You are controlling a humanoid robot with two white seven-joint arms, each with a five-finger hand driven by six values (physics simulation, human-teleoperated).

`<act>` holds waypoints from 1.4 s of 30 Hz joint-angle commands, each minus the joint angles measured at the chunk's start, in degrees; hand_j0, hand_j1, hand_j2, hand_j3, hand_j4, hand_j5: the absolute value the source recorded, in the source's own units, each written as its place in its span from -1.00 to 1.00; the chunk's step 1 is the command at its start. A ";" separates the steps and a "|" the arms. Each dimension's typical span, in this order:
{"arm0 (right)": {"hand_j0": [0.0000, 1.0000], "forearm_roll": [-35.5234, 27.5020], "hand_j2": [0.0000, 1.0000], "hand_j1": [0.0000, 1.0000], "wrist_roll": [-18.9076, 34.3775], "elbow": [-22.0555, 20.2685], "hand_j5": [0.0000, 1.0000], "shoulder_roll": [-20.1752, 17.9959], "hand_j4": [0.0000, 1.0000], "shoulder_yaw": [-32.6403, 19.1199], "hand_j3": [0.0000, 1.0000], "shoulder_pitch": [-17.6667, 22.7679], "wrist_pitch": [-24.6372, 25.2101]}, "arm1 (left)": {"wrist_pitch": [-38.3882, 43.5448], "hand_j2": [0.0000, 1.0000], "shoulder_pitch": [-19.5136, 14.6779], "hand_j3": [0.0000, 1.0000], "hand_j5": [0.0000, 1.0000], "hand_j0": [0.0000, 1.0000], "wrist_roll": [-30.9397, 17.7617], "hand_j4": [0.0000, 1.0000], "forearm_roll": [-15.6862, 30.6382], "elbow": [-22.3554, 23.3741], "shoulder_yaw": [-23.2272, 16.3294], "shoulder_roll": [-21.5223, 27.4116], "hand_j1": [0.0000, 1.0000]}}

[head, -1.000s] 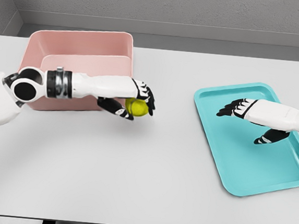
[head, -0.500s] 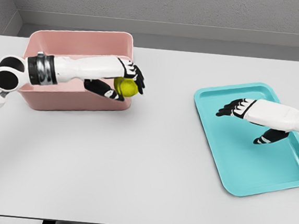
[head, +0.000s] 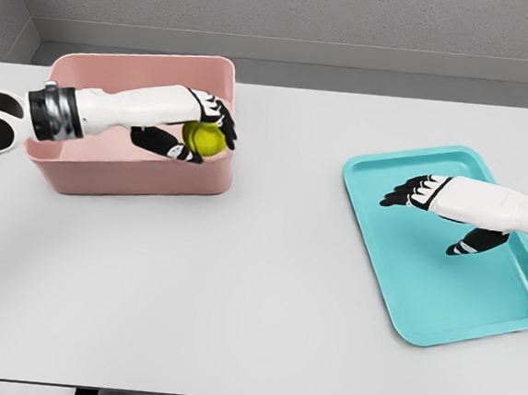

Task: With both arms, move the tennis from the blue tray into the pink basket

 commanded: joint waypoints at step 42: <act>1.00 -0.38 1.00 1.00 0.01 0.34 1.00 0.02 1.00 -0.03 1.00 0.00 0.13 | 0.14 0.22 -0.18 0.22 0.22 0.22 -0.07 0.22 -3.63 20.63 6.65 -5.11 0.22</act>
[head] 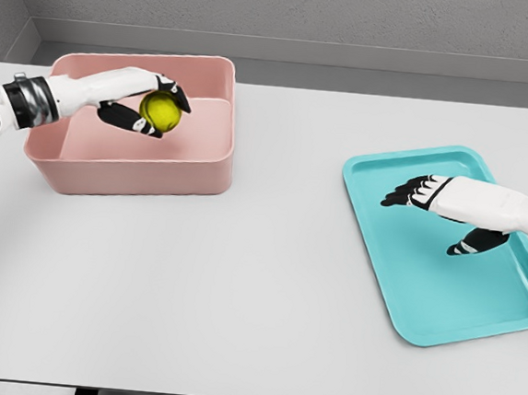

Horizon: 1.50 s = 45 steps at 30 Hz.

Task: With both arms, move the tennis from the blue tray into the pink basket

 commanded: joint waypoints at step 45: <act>1.00 -0.38 1.00 1.00 -0.02 -0.02 1.00 0.02 1.00 -0.03 1.00 0.00 0.13 | 0.15 1.00 18.90 1.00 1.00 1.00 2.59 1.00 7.76 -28.34 14.77 19.14 1.00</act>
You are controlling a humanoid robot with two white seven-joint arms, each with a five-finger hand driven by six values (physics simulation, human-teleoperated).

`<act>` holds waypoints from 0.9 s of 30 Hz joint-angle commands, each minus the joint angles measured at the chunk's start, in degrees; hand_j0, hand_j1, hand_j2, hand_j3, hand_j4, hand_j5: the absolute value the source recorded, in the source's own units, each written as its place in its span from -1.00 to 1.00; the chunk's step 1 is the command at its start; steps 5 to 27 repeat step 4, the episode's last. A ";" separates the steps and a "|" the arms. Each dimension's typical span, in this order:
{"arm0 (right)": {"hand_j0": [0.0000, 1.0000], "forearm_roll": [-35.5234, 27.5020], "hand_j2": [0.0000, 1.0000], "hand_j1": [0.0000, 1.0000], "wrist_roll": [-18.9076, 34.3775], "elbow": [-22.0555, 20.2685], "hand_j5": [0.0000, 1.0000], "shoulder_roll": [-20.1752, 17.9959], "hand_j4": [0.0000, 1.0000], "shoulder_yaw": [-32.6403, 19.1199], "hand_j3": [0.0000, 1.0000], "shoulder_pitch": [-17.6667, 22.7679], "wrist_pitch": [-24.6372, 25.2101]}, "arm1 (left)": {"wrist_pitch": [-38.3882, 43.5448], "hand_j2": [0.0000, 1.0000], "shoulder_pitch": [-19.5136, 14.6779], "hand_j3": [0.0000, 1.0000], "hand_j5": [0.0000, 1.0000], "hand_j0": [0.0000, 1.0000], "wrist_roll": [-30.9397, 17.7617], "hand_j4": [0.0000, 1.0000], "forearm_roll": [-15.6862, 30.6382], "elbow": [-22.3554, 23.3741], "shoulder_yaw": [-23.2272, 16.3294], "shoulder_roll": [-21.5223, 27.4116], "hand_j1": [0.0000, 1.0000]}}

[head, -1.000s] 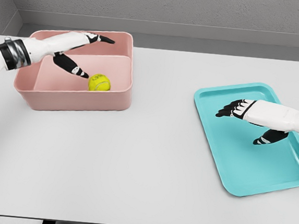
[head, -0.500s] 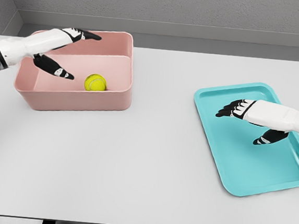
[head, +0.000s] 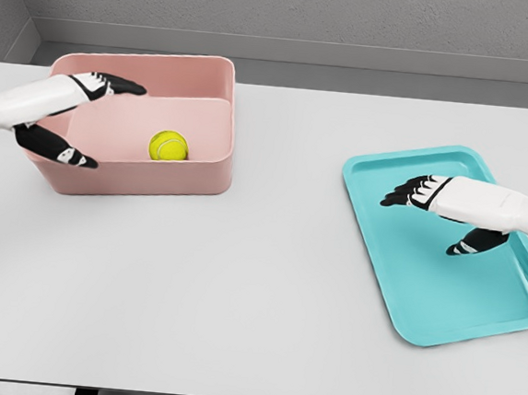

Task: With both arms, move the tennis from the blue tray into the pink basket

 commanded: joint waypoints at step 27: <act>1.00 -0.38 1.00 1.00 -0.02 -0.02 1.00 -0.06 1.00 -0.03 1.00 0.00 0.13 | 0.12 1.00 0.00 1.00 1.00 1.00 0.07 1.00 0.61 -0.56 0.36 0.98 1.00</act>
